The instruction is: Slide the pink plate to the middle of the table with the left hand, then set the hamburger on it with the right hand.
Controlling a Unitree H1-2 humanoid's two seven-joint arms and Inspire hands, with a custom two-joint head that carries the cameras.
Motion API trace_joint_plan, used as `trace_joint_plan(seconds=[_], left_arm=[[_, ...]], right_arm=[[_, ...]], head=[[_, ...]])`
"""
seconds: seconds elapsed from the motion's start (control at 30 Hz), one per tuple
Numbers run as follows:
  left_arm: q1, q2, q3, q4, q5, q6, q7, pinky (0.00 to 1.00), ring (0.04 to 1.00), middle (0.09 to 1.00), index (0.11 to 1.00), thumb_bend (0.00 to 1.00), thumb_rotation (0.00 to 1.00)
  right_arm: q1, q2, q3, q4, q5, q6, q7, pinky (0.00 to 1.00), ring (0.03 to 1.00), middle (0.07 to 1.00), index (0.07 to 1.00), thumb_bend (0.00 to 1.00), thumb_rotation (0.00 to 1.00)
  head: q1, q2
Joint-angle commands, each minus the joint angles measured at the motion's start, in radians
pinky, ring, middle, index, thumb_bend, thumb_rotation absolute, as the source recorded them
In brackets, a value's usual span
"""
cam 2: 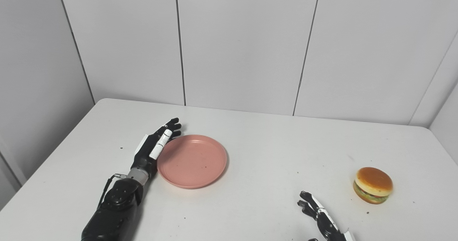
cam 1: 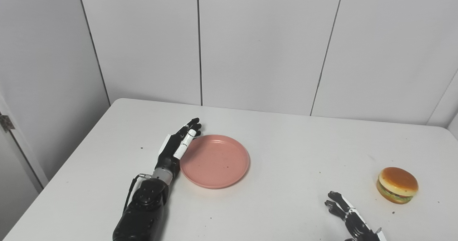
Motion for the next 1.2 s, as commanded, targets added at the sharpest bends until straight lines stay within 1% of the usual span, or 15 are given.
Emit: trace_joint_plan(seconds=[0.0, 0.07, 0.13, 0.23, 0.27, 0.3, 0.43, 0.53, 0.67, 0.7, 0.73, 0.87, 1.0, 1.17], left_arm=[[0.002, -0.005, -0.008, -0.014, 0.016, 0.032, 0.001, 0.86, 0.872, 0.886, 0.846, 0.71, 0.85], [0.009, -0.005, -0.009, -0.023, 0.017, 0.039, -0.003, 0.86, 0.875, 0.888, 0.848, 0.71, 0.85], [0.016, -0.003, -0.013, -0.034, 0.018, 0.043, -0.008, 0.88, 0.883, 0.892, 0.852, 0.7, 0.85], [0.023, -0.009, -0.009, -0.055, 0.01, 0.071, -0.002, 0.89, 0.883, 0.888, 0.845, 0.69, 0.84], [0.028, -0.013, -0.012, -0.07, 0.02, 0.08, 0.009, 0.89, 0.882, 0.886, 0.843, 0.68, 0.84], [0.031, -0.015, -0.016, -0.081, 0.029, 0.087, 0.016, 0.87, 0.872, 0.881, 0.84, 0.65, 0.85], [0.05, -0.028, -0.029, -0.127, 0.057, 0.113, 0.038, 0.84, 0.853, 0.871, 0.833, 0.62, 0.85], [0.058, -0.036, -0.033, -0.131, 0.051, 0.106, 0.03, 0.84, 0.859, 0.875, 0.839, 0.61, 0.85], [0.072, -0.051, -0.039, -0.164, 0.056, 0.128, 0.037, 0.85, 0.857, 0.873, 0.832, 0.62, 0.85], [0.078, -0.054, -0.044, -0.182, 0.063, 0.135, 0.039, 0.85, 0.855, 0.872, 0.825, 0.62, 0.85], [0.082, -0.056, -0.047, -0.195, 0.069, 0.14, 0.04, 0.85, 0.853, 0.872, 0.82, 0.61, 0.85], [0.109, -0.063, -0.066, -0.28, 0.094, 0.177, 0.045, 0.86, 0.855, 0.881, 0.828, 0.59, 0.86], [0.123, -0.074, -0.06, -0.327, 0.084, 0.201, 0.048, 0.87, 0.857, 0.884, 0.828, 0.6, 0.88], [0.143, -0.095, -0.05, -0.371, 0.068, 0.217, 0.049, 0.87, 0.858, 0.889, 0.829, 0.63, 0.89]], right_arm=[[-0.014, 0.021, 0.018, 0.022, -0.026, 0.105, 0.001, 0.87, 0.865, 0.912, 0.885, 0.78, 0.99], [-0.013, 0.028, 0.024, 0.017, -0.029, 0.112, 0.0, 0.88, 0.871, 0.916, 0.885, 0.79, 0.99], [-0.013, 0.033, 0.028, 0.016, -0.027, 0.116, 0.001, 0.88, 0.874, 0.918, 0.883, 0.78, 0.99], [-0.012, 0.042, 0.034, 0.012, -0.037, 0.12, -0.006, 0.87, 0.868, 0.913, 0.88, 0.79, 0.99], [-0.012, 0.046, 0.036, 0.01, -0.044, 0.122, -0.01, 0.87, 0.867, 0.913, 0.879, 0.79, 0.99], [-0.012, 0.049, 0.038, 0.009, -0.048, 0.124, -0.014, 0.87, 0.862, 0.912, 0.876, 0.8, 0.99], [-0.014, 0.065, 0.051, 0.015, -0.058, 0.122, -0.021, 0.88, 0.867, 0.919, 0.875, 0.82, 1.0], [-0.013, 0.076, 0.06, 0.013, -0.064, 0.131, -0.025, 0.86, 0.863, 0.919, 0.878, 0.82, 0.99], [-0.017, 0.089, 0.072, 0.017, -0.076, 0.137, -0.037, 0.87, 0.864, 0.919, 0.876, 0.81, 0.98], [-0.019, 0.092, 0.075, 0.019, -0.081, 0.139, -0.04, 0.87, 0.863, 0.918, 0.873, 0.81, 0.98], [-0.019, 0.095, 0.078, 0.019, -0.085, 0.14, -0.042, 0.87, 0.863, 0.918, 0.871, 0.81, 0.98], [-0.024, 0.109, 0.086, 0.021, -0.092, 0.148, -0.044, 0.9, 0.874, 0.922, 0.873, 0.82, 0.98], [-0.029, 0.121, 0.094, 0.024, -0.105, 0.156, -0.051, 0.91, 0.876, 0.921, 0.873, 0.84, 0.98], [-0.033, 0.128, 0.106, 0.026, -0.122, 0.152, -0.066, 0.91, 0.878, 0.918, 0.872, 0.84, 0.99]], head=[[-0.036, 0.0], [-0.058, -0.003], [-0.08, -0.002], [-0.098, -0.001], [-0.113, 0.001], [-0.116, 0.001], [-0.165, -0.009], [-0.199, -0.012], [-0.229, -0.011], [-0.244, -0.011], [-0.244, -0.011], [-0.276, -0.007], [-0.307, -0.001], [-0.322, 0.003]])
